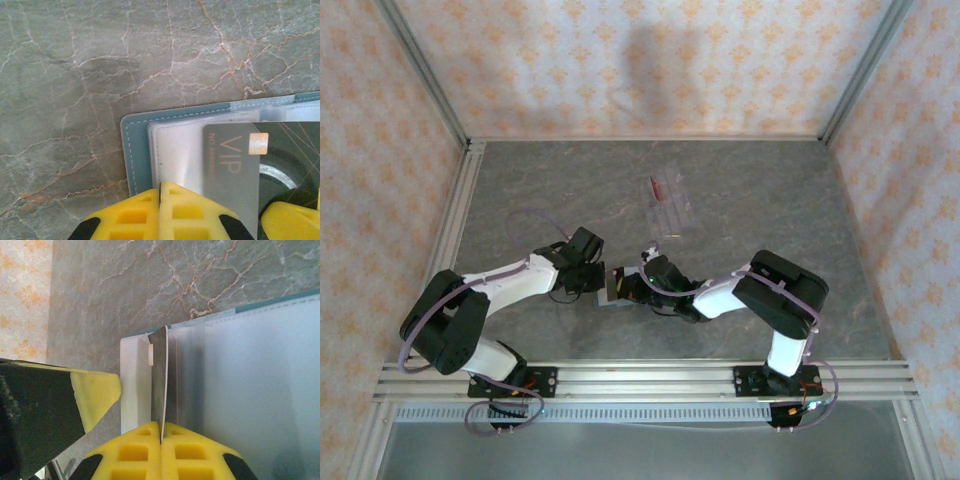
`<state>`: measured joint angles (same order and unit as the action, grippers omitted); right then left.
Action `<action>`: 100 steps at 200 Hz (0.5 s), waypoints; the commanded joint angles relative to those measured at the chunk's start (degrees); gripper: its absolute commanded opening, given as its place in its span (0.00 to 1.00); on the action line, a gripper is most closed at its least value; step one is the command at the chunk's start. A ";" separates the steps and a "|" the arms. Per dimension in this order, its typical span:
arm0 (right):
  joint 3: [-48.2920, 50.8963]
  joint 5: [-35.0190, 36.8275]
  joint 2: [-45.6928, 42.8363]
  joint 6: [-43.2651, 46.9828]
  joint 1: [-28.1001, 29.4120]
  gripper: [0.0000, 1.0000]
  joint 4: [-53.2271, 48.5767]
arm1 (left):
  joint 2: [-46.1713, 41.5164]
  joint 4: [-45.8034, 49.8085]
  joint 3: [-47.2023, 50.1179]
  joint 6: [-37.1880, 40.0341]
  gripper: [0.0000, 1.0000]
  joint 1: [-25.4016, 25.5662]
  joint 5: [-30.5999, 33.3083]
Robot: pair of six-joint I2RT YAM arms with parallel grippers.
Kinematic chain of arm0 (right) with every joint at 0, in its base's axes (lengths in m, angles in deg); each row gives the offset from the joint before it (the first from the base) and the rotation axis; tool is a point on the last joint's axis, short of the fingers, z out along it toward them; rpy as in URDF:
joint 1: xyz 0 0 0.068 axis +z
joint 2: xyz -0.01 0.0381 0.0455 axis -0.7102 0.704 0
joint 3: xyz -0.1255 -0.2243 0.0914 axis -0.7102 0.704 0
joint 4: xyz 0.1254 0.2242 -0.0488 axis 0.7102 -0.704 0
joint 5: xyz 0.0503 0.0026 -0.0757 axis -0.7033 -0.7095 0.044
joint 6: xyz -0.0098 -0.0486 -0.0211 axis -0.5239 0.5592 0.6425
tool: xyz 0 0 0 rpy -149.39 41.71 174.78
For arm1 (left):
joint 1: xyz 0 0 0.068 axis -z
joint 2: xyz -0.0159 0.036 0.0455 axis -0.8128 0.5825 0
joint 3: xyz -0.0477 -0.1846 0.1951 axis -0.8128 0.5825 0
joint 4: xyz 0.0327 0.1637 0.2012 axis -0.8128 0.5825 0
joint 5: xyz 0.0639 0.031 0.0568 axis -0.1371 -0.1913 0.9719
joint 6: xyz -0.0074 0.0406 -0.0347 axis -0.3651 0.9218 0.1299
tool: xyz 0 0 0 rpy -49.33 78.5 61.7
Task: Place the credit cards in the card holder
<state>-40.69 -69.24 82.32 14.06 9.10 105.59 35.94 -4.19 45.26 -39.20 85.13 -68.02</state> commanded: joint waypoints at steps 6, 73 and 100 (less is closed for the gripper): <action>0.44 -1.54 1.28 0.94 0.61 0.00 -10.02 | 1.31 2.03 -0.72 -0.45 0.00 0.03 2.01; -1.97 -2.92 2.48 2.03 1.41 0.00 -12.06 | 2.57 1.85 -0.95 -0.53 0.00 0.11 1.53; -2.40 -2.29 3.64 1.17 1.64 0.00 -10.50 | 2.62 1.73 -0.91 -0.62 0.00 0.05 1.41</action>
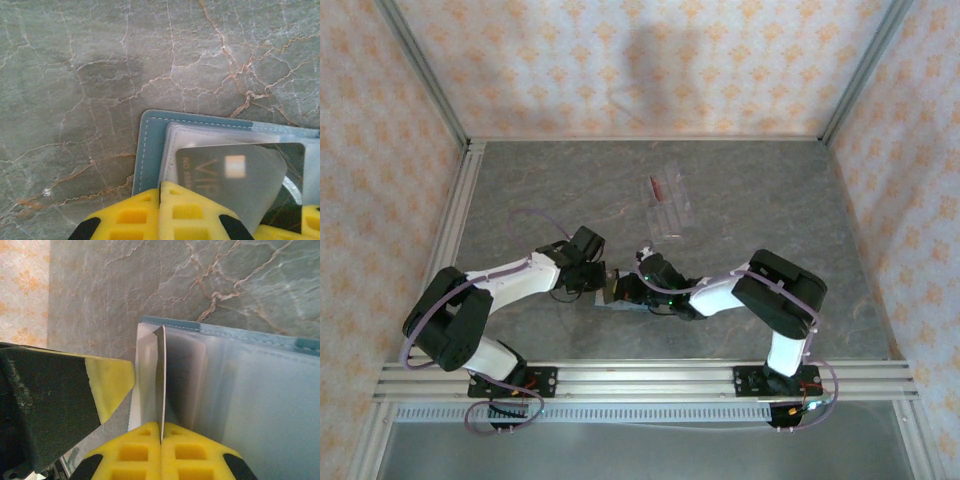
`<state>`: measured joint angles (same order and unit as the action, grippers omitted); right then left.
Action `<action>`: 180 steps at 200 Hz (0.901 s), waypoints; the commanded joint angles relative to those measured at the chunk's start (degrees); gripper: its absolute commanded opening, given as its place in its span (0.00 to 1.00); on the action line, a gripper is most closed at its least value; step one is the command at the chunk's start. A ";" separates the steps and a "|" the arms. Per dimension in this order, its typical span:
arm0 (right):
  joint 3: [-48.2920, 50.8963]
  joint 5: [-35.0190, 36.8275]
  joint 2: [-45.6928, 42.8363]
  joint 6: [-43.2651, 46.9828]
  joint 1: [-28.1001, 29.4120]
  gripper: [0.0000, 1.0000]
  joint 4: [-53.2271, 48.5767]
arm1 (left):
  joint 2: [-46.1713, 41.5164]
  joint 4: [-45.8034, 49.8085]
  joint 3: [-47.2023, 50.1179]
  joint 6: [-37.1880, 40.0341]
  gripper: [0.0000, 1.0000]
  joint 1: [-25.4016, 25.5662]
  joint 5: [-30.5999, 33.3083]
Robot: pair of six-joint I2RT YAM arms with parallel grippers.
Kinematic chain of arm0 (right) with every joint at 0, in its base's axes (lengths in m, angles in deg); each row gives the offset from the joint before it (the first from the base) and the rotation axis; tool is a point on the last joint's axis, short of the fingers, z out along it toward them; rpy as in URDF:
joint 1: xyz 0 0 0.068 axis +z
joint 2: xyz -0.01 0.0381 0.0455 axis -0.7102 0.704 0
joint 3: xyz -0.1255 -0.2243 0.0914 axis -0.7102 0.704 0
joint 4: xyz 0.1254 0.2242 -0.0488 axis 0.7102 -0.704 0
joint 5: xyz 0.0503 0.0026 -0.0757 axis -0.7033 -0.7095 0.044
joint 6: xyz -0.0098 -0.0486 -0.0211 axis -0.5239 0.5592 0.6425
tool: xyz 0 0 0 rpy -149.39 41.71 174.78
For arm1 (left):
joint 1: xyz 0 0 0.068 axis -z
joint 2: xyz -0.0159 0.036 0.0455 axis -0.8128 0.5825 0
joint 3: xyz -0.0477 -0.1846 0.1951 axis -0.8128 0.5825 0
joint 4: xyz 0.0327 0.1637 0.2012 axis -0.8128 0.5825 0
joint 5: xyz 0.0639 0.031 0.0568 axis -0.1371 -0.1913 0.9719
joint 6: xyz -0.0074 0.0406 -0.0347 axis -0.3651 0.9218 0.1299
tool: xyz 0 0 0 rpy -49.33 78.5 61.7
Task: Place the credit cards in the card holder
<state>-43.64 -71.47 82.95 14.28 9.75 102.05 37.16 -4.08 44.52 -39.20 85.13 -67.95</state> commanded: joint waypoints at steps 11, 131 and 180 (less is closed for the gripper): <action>1.03 0.59 3.00 0.31 0.98 0.00 -5.55 | 1.40 1.51 -0.09 -0.62 0.00 0.06 1.24; 1.69 3.95 4.71 -2.01 1.59 0.00 -2.27 | -8.65 4.44 3.87 -5.00 0.00 -0.20 4.73; 2.27 4.71 4.19 -2.75 1.59 0.00 -1.89 | -8.44 1.10 7.39 -6.33 0.00 0.25 3.65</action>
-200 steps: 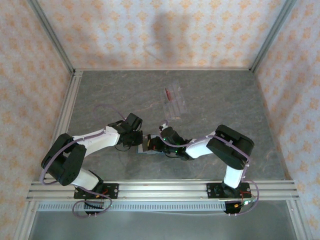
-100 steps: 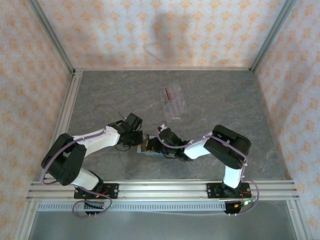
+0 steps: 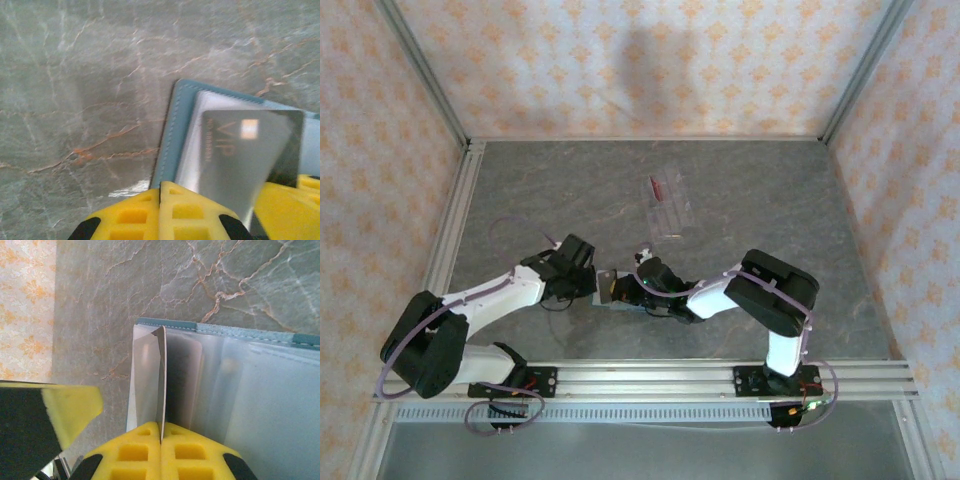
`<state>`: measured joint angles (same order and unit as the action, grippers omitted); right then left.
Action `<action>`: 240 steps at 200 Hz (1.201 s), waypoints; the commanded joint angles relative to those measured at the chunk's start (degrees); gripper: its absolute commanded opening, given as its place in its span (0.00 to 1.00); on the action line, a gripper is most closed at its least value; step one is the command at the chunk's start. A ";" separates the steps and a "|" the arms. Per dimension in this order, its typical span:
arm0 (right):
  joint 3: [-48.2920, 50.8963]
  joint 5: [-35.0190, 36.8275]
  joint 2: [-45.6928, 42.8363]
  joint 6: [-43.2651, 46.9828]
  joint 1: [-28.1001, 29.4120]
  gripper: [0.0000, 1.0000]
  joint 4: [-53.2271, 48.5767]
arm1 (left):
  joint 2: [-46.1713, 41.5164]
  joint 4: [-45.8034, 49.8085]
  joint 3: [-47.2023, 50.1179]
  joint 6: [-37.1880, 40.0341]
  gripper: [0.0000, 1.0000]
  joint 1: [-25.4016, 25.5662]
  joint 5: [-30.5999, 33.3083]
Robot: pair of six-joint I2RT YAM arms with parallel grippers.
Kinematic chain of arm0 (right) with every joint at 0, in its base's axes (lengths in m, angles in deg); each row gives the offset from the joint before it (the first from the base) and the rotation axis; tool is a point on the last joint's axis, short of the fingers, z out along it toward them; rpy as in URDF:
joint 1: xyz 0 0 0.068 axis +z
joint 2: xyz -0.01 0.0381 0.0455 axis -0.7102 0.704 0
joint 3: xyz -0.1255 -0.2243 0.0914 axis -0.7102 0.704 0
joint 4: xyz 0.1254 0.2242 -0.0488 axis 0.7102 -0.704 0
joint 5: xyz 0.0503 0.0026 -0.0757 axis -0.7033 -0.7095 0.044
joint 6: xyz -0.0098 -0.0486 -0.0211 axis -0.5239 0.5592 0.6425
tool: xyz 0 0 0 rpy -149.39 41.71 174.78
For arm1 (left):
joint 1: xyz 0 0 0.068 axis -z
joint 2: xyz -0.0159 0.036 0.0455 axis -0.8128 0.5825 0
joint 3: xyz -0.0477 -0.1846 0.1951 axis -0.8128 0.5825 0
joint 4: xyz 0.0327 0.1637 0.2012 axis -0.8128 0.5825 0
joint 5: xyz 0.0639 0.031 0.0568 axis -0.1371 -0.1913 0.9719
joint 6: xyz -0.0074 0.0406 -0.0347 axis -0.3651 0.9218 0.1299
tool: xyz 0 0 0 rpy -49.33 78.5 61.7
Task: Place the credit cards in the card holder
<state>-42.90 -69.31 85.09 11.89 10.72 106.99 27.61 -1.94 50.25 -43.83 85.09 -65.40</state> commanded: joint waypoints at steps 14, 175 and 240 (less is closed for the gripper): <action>1.60 2.31 2.33 -0.76 0.61 0.02 -6.07 | 2.75 -1.99 1.87 -1.92 0.00 0.65 1.00; 4.05 7.25 2.85 -6.61 2.95 0.00 -0.02 | 7.91 -5.84 2.06 -4.15 0.00 5.21 1.48; 2.00 8.30 3.21 -6.52 4.88 0.08 -1.12 | 7.60 -6.12 1.32 -5.73 0.00 7.07 1.69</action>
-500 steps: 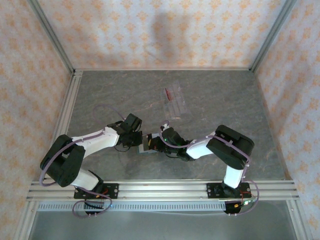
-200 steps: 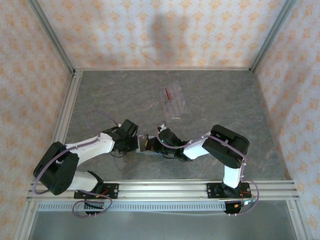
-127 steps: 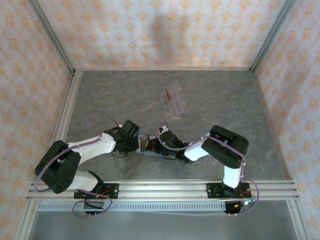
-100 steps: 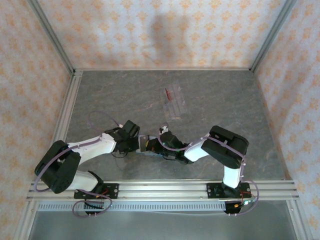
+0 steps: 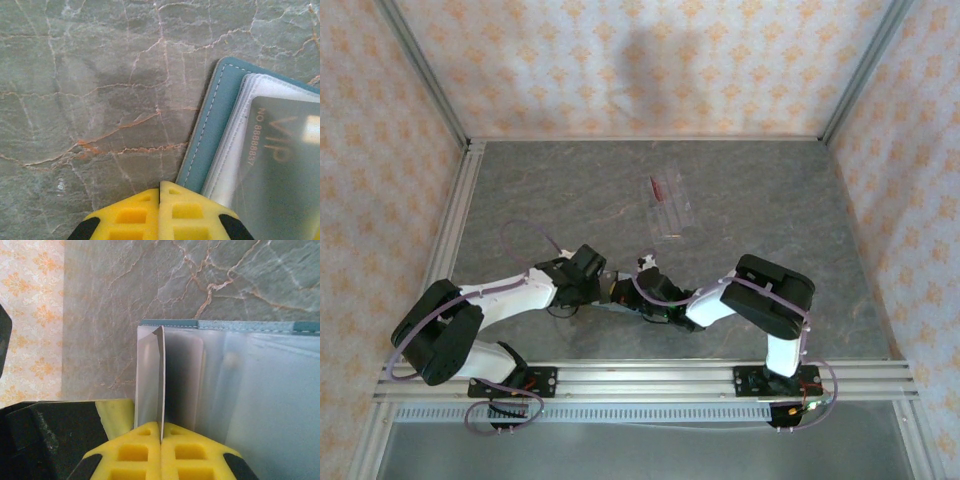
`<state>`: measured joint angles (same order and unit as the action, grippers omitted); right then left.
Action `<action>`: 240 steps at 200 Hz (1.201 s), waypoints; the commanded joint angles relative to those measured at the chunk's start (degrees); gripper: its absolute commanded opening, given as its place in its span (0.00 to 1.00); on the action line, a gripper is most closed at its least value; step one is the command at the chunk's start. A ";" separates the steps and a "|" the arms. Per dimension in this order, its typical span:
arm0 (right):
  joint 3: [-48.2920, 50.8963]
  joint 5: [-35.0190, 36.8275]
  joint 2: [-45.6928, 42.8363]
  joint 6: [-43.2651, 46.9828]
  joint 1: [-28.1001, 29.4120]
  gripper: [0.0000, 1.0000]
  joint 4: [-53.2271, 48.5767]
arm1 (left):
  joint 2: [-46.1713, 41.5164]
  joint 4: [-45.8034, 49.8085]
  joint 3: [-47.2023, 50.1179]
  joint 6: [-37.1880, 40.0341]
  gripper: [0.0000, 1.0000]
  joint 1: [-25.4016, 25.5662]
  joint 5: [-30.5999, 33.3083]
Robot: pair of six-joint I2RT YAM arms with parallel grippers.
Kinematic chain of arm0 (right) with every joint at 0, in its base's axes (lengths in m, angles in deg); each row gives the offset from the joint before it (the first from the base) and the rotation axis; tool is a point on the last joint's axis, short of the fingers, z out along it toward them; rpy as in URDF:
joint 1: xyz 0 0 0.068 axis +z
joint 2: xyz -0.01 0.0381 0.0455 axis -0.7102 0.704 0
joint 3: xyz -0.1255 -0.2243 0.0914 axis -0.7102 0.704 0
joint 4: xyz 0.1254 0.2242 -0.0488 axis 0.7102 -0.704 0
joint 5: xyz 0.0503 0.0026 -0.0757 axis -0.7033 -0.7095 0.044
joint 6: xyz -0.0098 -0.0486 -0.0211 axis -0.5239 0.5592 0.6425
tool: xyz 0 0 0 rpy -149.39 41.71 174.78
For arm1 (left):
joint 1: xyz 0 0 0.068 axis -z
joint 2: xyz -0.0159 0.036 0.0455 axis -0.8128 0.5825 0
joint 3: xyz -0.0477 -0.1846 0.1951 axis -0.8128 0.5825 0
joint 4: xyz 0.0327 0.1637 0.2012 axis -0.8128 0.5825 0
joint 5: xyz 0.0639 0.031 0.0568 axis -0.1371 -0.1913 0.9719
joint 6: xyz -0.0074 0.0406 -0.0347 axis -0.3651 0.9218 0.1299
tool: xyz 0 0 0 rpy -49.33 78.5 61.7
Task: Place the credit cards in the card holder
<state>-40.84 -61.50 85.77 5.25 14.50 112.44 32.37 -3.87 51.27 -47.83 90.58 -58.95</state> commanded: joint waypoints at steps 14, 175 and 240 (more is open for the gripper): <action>0.06 0.03 1.87 0.05 1.12 0.10 -6.89 | 2.59 -3.71 0.23 -1.83 0.00 1.59 -4.20; -6.48 1.66 -9.17 8.65 1.03 0.53 -36.40 | 3.98 -3.39 -0.91 -1.33 0.00 1.58 -3.87; -8.43 4.13 -11.64 12.26 1.07 0.53 -43.15 | 3.44 -3.26 -2.17 0.01 0.00 1.57 -6.07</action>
<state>-47.88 -60.17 75.06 14.80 15.35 77.33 33.53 -2.25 49.76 -48.03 90.75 -58.77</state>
